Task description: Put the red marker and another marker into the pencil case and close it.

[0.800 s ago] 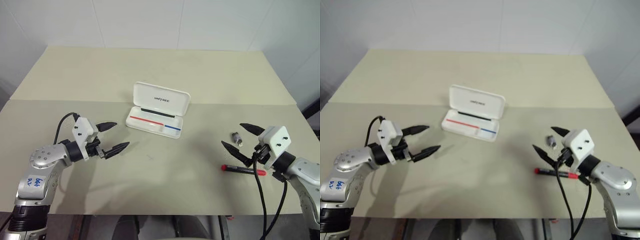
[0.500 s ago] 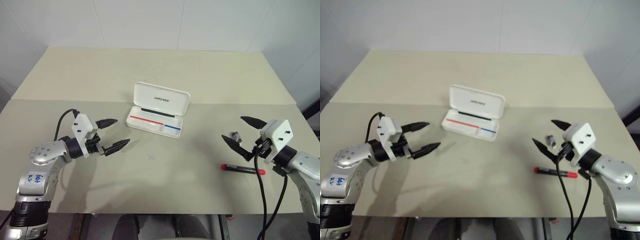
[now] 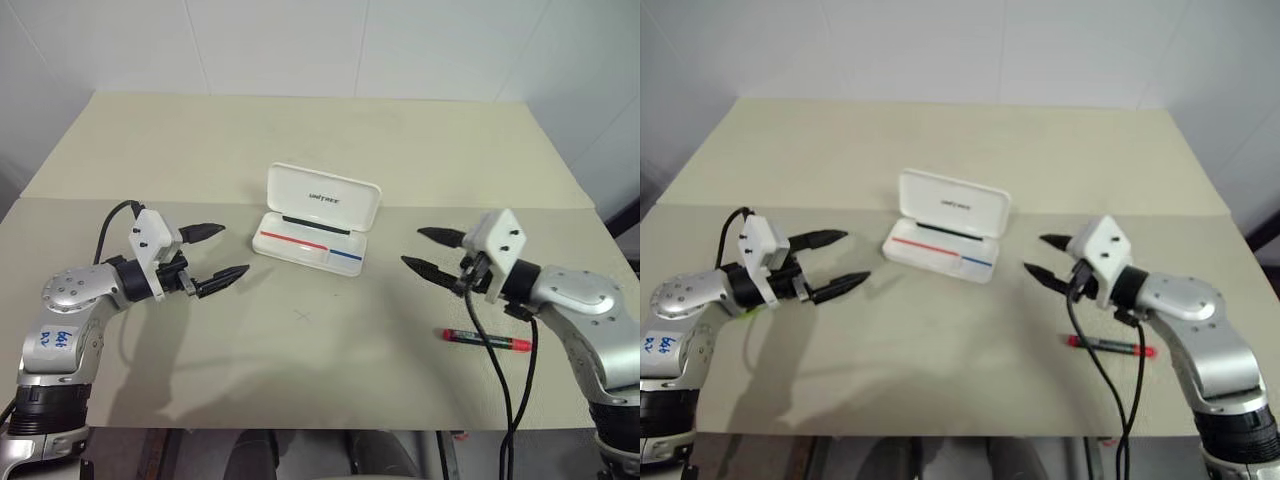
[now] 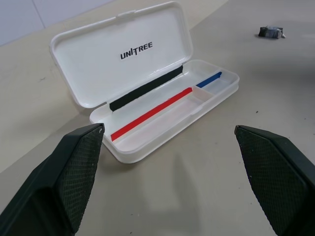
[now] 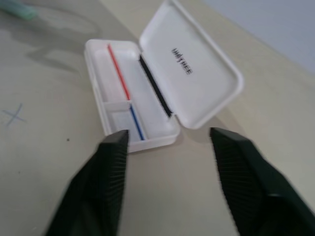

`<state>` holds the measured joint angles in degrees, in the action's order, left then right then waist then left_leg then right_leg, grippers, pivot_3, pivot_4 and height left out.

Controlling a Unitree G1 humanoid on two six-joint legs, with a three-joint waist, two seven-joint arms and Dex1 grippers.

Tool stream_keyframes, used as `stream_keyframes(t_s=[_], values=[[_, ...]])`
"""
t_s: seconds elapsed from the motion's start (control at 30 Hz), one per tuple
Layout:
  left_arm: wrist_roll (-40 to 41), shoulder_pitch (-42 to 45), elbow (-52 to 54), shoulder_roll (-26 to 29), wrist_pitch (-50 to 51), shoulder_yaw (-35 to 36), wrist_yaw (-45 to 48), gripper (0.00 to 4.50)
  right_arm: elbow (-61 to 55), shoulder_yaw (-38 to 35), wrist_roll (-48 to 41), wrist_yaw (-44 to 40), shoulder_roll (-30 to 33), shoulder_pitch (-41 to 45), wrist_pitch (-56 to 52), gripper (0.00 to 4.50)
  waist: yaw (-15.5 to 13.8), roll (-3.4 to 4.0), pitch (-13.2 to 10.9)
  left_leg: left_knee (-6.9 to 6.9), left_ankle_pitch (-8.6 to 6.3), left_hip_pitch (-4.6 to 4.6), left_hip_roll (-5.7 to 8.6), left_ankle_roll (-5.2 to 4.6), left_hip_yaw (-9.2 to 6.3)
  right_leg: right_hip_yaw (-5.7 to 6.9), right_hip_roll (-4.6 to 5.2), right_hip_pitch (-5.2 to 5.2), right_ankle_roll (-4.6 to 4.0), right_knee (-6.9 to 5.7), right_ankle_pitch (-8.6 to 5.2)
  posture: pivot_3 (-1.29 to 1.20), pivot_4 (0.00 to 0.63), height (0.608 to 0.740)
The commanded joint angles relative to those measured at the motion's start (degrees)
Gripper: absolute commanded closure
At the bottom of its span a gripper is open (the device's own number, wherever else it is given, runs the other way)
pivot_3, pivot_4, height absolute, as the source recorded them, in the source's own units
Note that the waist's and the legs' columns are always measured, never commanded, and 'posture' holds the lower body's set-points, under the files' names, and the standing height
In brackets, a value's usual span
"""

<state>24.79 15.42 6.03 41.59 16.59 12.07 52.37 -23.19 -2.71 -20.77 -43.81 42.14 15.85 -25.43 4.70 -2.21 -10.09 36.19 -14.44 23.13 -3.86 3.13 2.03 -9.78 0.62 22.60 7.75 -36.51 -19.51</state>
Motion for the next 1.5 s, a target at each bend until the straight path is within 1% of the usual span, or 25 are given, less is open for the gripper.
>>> stream_keyframes(t_s=[0.03, 0.13, 0.17, 0.3, 0.37, 0.47, 0.67, 0.83, 1.0, 1.2, 1.23, 1.27, 1.3, 1.43, 1.47, 1.5], values=[[0.3, 1.6, 0.7, 1.3, -0.6, 0.6, 1.0, 0.0, 0.7, 1.9, 1.6, 0.0, 0.7, 3.3, -2.1, 2.1, 0.0, 0.0, 0.0, 0.01, 0.0, 0.0, 0.0, 0.0, 0.0, 0.0, 0.0, 0.0, 0.0, -0.01, 0.0, 0.0, 0.15, 0.74], [0.1, 2.3, -0.1, 2.2, -0.3, 0.3, 2.3, 0.0, 1.4, 5.5, 2.6, -1.2, 0.6, 7.5, -4.3, 2.1, 0.1, 0.0, 0.0, 0.03, 0.0, -0.02, 0.0, 0.0, 0.0, 0.0, 0.0, 0.0, 0.0, -0.05, 0.0, 0.0, 0.15, 0.74], [0.4, 2.4, -0.1, 2.8, 0.2, 0.3, 2.9, 0.0, 1.3, 7.6, 3.2, -1.9, 1.3, 9.1, -6.7, 2.1, 0.2, 0.0, 0.0, 0.04, 0.01, -0.02, 0.0, 0.0, 0.0, 0.0, -0.01, 0.01, -0.01, -0.07, 0.0, 0.0, 0.15, 0.74], [1.3, 2.6, -0.5, 5.3, 1.9, 0.6, 5.6, 0.0, 2.6, 13.5, 3.9, -6.8, 1.8, 14.9, -9.3, 2.1, 0.3, 0.01, 0.0, -0.03, 0.01, -0.03, -0.01, 0.0, 0.02, 0.0, -0.01, 0.07, -0.06, -0.08, -0.02, 0.0, 0.15, 0.74], [1.7, 2.4, -0.4, 6.3, 2.6, 1.1, 6.5, 0.0, 4.0, 15.3, 3.1, -8.0, 0.6, 17.9, -12.3, 2.1, 0.2, 0.03, 0.0, -0.05, 0.01, 0.0, -0.02, 0.0, 0.02, 0.02, -0.01, 0.14, -0.11, -0.1, -0.06, 0.0, 0.15, 0.74], [2.0, 2.3, 0.2, 6.8, 2.9, 2.0, 6.5, 0.0, 9.1, 20.7, 5.3, -11.8, -0.6, 23.4, -13.2, 2.1, 0.2, 0.02, -0.1, -0.02, -0.03, 0.06, -0.04, 0.02, 0.01, 0.07, -0.01, 0.18, -0.15, -0.19, -0.17, 0.0, 0.15, 0.74], [2.5, 1.1, 2.8, 6.0, 3.9, 2.5, 5.0, 0.0, 18.5, 25.4, 9.7, -15.2, -3.5, 28.2, -8.4, 2.1, 0.2, 0.0, -0.1, -0.01, -0.03, 0.03, -0.05, 0.02, 0.02, 0.07, -0.03, 0.28, -0.23, -0.41, -0.23, 0.0, 0.15, 0.74], [3.3, -1.0, 5.0, 6.1, 4.6, 3.8, 3.9, 0.0, 26.0, 28.1, 13.4, -16.9, -7.3, 31.1, -4.4, 2.1, 0.4, 0.0, -0.1, 0.0, -0.03, 0.04, -0.05, 0.02, 0.04, 0.06, -0.02, 0.31, -0.22, -0.44, -0.23, 0.0, 0.15, 0.74], [3.7, -2.5, 6.9, 5.7, 5.0, 4.7, 2.5, 0.0, 32.2, 29.8, 17.0, -17.8, -10.7, 32.7, 0.2, 2.1, 0.5, 0.01, -0.1, 0.0, -0.02, 0.04, -0.06, 0.03, 0.04, 0.07, -0.04, 0.37, -0.24, -0.55, -0.24, 0.0, 0.15, 0.74], [4.0, -3.5, 8.2, 5.6, 5.2, 5.8, 0.9, 0.0, 39.0, 32.0, 22.3, -19.0, -12.7, 33.8, 5.4, 2.1, 0.5, 0.01, -0.1, 0.03, -0.02, 0.04, -0.05, 0.04, 0.04, 0.07, -0.03, 0.37, -0.24, -0.58, -0.24, 0.0, 0.15, 0.74], [4.0, -3.5, 8.2, 5.7, 5.2, 5.9, 0.7, 0.0, 40.7, 32.6, 23.7, -18.6, -12.9, 34.3, 6.6, 2.46, 0.5, 0.0, -0.1, 0.04, -0.02, 0.04, -0.05, 0.04, 0.04, 0.07, -0.03, 0.37, -0.24, -0.58, -0.24, 0.0, 0.15, 0.74], [4.1, -3.4, 8.2, 5.7, 5.2, 5.9, 0.5, 0.0, 42.4, 32.9, 24.9, -18.1, -13.2, 34.9, 7.4, 2.7, 0.6, 0.0, -0.1, 0.05, -0.02, 0.03, -0.05, 0.04, 0.04, 0.07, -0.03, 0.36, -0.24, -0.59, -0.24, 0.0, 0.15, 0.74], [4.1, -3.3, 8.3, 5.7, 5.2, 6.0, 0.4, 0.0, 44.4, 33.1, 25.9, -18.0, -13.5, 35.6, 8.4, 3.03, 0.9, 0.0, -0.1, 0.09, -0.01, 0.01, -0.05, 0.04, 0.04, 0.06, -0.04, 0.35, -0.24, -0.63, -0.23, 0.0, 0.15, 0.74], [4.4, -3.3, 8.9, 5.8, 5.3, 6.0, 0.0, 0.0, 48.6, 32.9, 27.8, -18.0, -14.5, 37.8, 10.8, 4.35, 1.7, -0.02, -0.1, 0.33, 0.01, -0.06, -0.03, 0.07, 0.03, 0.06, -0.03, 0.25, -0.23, -0.89, -0.23, 0.0, 0.15, 0.74], [4.4, -3.5, 9.0, 5.8, 5.3, 6.1, -0.1, 0.0, 49.0, 32.7, 27.9, -18.3, -14.7, 38.2, 11.1, 4.48, 1.7, -0.03, -0.1, 0.37, 0.05, -0.13, -0.03, 0.06, 0.0, 0.06, -0.03, 0.17, -0.22, -0.91, -0.21, 0.0, 0.15, 0.74], [4.4, -3.6, 9.1, 5.8, 5.2, 6.2, -0.2, 0.0, 49.0, 32.5, 27.9, -18.7, -14.7, 38.5, 11.2, 4.48, 1.7, -0.02, -0.1, 0.42, 0.07, -0.18, -0.02, 0.04, -0.01, 0.06, -0.03, 0.08, -0.2, -0.91, -0.18, 0.0, 0.15, 0.74]])
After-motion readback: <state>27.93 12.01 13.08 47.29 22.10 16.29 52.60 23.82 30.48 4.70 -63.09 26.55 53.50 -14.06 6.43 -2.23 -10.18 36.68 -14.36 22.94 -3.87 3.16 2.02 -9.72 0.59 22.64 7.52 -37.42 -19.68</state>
